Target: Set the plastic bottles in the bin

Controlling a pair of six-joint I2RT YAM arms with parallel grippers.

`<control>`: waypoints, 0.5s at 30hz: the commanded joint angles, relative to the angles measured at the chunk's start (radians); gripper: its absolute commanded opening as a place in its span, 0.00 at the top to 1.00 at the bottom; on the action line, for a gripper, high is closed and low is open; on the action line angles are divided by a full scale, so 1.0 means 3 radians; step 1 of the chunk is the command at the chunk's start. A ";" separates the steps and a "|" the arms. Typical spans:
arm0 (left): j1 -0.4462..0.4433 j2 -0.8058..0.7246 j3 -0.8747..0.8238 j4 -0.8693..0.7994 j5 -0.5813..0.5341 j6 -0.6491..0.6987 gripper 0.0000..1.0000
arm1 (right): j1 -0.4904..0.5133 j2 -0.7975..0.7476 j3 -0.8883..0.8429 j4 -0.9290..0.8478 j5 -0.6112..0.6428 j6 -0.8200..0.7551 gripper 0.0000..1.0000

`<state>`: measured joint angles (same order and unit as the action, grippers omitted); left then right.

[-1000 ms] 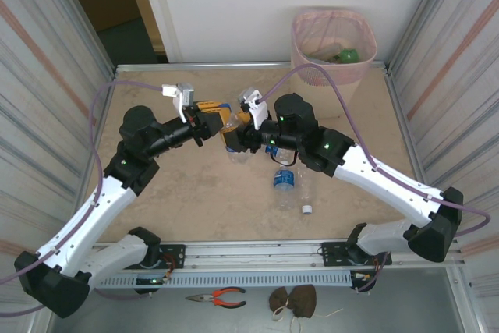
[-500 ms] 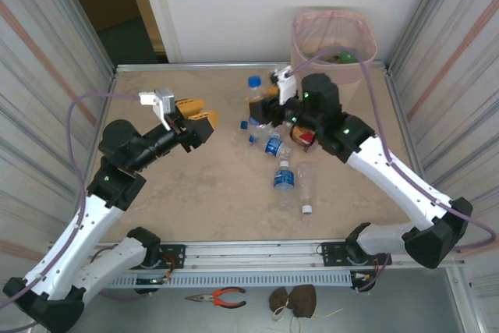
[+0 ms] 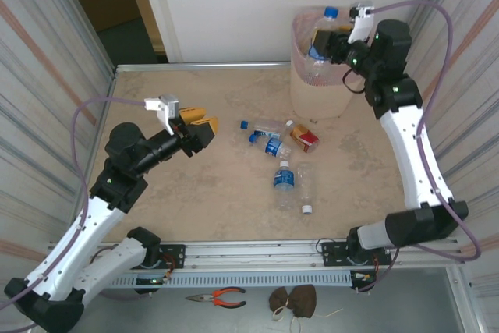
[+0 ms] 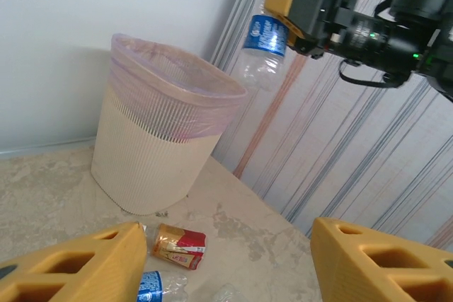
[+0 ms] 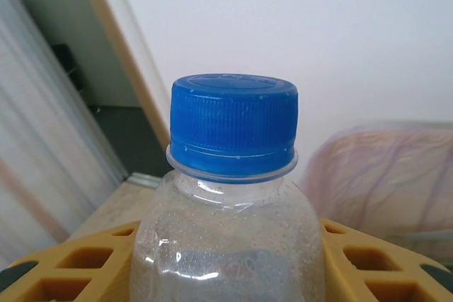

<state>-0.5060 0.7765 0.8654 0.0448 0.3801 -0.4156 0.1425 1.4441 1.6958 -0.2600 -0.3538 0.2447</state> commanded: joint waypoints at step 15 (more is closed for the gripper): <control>0.0012 -0.0094 -0.0220 -0.0059 -0.0148 -0.0089 0.38 | -0.0374 0.1765 0.1732 -0.0669 -0.0487 0.0066 0.52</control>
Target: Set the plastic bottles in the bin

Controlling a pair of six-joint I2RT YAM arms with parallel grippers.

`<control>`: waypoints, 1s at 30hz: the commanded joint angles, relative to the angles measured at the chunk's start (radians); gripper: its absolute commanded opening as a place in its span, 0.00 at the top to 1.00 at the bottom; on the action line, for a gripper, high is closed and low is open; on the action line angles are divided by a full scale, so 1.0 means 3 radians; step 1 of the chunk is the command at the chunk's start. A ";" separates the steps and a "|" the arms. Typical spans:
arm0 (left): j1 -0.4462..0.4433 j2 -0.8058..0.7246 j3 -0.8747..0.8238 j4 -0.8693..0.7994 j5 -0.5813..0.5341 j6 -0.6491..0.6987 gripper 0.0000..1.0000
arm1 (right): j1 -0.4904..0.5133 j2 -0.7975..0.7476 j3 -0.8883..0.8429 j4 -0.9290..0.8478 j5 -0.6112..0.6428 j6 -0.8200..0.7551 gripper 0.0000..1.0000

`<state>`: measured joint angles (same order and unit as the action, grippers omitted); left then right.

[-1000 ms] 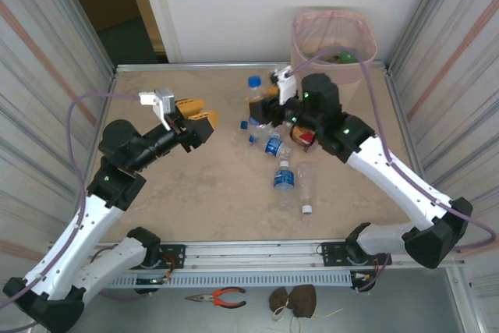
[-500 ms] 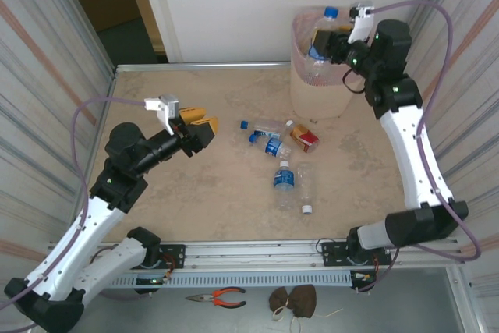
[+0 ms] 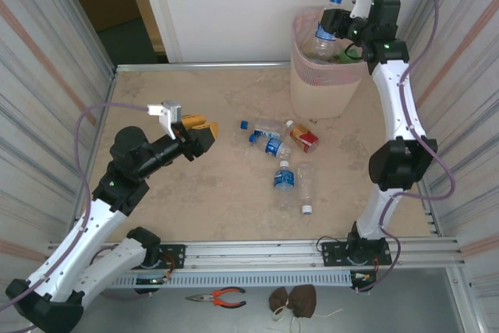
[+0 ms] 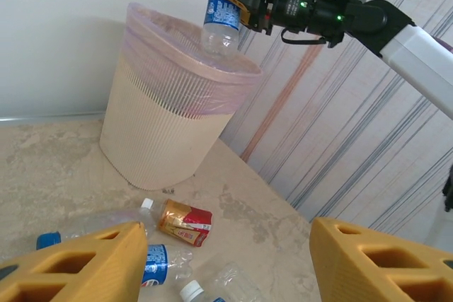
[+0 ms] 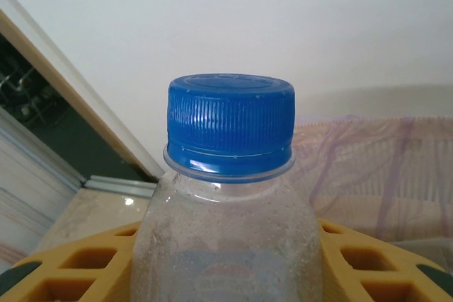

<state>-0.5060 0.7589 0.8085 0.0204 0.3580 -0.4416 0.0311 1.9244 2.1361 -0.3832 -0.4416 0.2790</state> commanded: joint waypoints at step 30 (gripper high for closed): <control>0.0051 0.0071 -0.0074 0.0024 -0.0047 -0.0005 0.38 | 0.0070 0.0674 0.0974 -0.1053 -0.0298 -0.0169 0.28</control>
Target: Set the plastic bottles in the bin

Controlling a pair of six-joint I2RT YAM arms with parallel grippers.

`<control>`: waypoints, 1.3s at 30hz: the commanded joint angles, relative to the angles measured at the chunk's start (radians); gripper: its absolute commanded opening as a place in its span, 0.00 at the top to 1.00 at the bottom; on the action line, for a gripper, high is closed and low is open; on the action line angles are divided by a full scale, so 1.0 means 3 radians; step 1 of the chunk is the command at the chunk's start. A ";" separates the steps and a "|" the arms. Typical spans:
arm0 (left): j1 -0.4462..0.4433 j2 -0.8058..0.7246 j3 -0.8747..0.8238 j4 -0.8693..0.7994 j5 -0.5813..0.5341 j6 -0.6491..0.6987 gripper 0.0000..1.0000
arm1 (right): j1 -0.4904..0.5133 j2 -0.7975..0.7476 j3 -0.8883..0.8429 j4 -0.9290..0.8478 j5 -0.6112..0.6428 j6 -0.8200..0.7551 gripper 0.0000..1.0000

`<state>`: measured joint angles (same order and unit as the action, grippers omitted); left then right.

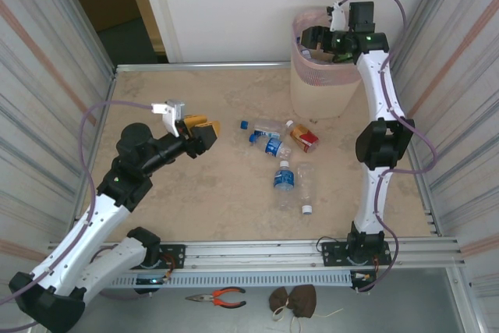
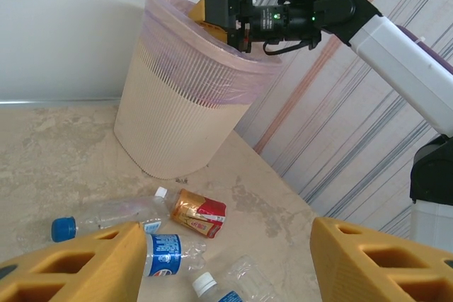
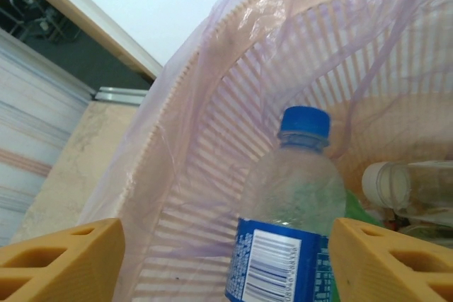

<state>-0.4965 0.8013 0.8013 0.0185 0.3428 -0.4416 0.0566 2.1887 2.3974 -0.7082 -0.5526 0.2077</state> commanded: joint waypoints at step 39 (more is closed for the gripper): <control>-0.1608 0.1746 0.0583 -0.1300 -0.1127 -0.0715 0.25 | 0.0205 -0.3258 -0.3040 0.0264 0.0850 0.0380 0.41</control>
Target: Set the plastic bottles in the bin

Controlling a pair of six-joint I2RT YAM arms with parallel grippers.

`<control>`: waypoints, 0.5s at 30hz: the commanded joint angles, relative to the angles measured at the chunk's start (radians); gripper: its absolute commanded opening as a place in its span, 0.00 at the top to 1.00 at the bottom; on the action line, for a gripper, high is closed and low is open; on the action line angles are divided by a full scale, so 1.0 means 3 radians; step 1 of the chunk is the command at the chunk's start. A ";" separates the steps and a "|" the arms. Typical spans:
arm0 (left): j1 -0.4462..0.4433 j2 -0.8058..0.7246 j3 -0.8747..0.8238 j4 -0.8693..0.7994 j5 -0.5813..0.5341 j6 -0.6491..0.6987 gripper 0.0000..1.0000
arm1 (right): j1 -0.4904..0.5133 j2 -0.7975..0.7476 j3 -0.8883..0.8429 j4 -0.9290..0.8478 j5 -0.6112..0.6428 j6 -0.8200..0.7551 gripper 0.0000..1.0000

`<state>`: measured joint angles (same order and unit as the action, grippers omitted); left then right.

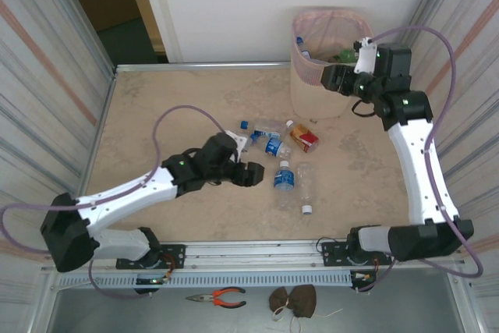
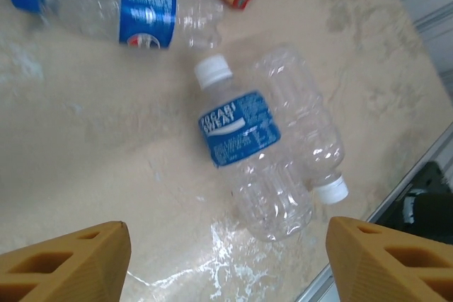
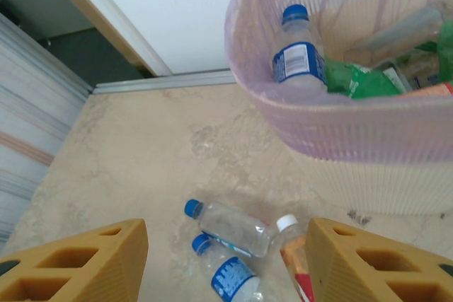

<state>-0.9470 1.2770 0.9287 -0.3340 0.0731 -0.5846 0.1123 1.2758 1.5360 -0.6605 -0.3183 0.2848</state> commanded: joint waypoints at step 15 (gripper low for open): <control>-0.0448 0.1574 0.1031 -0.0457 -0.0047 -0.0393 0.06 | -0.0101 -0.0903 -0.0763 -0.0048 -0.0023 0.0123 0.39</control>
<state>-1.0740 1.7123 1.1992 -0.4305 0.0509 -0.6804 0.0959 1.0340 1.3163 -0.6621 -0.3107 0.3080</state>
